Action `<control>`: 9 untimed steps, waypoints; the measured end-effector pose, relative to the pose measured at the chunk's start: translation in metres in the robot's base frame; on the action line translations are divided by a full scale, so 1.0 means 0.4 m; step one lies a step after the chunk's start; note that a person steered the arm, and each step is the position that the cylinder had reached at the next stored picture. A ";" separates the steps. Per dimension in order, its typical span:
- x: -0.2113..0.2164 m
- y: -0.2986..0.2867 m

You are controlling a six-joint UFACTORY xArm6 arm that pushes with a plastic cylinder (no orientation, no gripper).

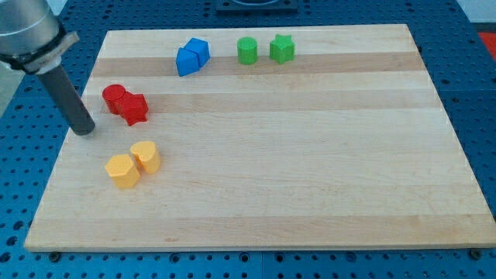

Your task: Push the red blocks close to blue blocks

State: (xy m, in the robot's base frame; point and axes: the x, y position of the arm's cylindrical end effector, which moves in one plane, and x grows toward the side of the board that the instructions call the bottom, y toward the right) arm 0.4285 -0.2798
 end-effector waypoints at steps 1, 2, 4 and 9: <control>-0.077 -0.015; -0.121 -0.012; -0.120 0.011; -0.107 0.159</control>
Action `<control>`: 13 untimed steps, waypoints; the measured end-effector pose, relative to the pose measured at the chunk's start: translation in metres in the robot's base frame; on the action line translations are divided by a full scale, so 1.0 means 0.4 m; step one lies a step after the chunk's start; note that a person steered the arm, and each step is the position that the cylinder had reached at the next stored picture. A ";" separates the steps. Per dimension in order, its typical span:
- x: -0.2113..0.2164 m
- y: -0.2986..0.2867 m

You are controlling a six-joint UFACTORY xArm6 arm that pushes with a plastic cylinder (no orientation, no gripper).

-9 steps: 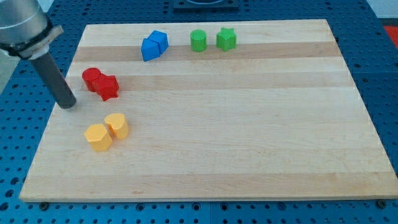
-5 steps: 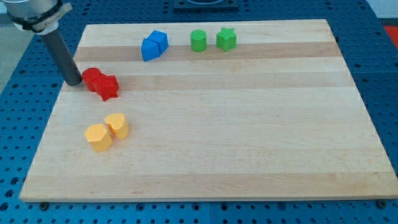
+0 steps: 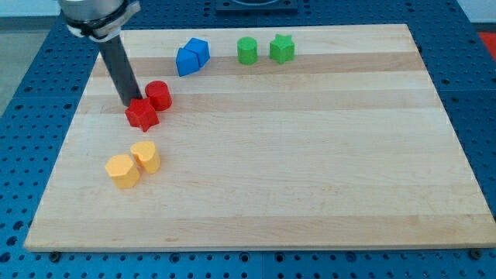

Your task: Push the red blocks close to blue blocks

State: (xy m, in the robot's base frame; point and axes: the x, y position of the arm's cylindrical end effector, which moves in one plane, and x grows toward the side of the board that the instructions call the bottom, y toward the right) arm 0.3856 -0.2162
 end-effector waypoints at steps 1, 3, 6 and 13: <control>0.046 -0.070; 0.091 -0.003; 0.084 0.242; 0.050 0.561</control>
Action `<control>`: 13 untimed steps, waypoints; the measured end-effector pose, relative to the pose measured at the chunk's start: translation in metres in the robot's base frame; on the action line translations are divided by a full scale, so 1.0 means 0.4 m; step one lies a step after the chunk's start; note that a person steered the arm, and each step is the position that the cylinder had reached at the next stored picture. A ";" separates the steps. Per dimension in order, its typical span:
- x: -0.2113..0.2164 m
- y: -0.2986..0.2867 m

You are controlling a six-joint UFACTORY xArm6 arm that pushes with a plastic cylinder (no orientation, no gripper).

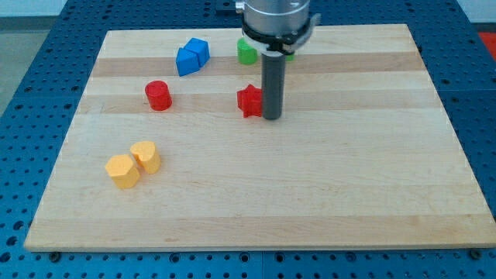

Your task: Push the red blocks close to blue blocks

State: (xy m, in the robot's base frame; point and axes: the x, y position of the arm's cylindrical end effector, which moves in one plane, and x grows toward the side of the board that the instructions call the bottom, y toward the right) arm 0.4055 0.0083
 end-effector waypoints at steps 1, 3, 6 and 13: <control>-0.047 -0.132; -0.077 -0.260; -0.018 -0.426; -0.128 -0.499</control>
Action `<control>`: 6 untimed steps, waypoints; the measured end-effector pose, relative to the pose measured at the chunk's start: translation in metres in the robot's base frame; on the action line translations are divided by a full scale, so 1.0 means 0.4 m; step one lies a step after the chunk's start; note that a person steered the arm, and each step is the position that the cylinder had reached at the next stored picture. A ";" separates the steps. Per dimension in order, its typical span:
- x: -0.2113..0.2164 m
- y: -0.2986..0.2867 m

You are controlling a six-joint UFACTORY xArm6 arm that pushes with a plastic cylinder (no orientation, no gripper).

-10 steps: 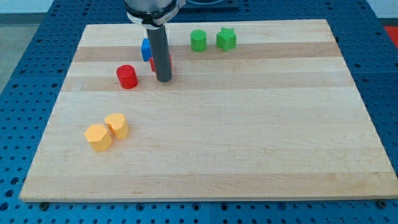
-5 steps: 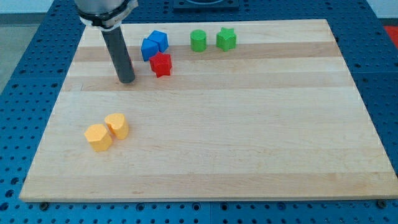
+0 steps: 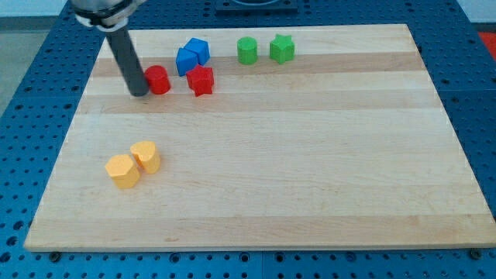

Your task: Push the red blocks close to blue blocks

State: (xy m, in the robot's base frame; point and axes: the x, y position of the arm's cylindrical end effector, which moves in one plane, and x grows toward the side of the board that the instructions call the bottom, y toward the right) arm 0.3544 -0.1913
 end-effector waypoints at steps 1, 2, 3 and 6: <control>-0.013 0.039; -0.017 0.041; -0.004 0.041; 0.056 0.183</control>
State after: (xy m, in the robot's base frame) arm 0.3767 -0.1183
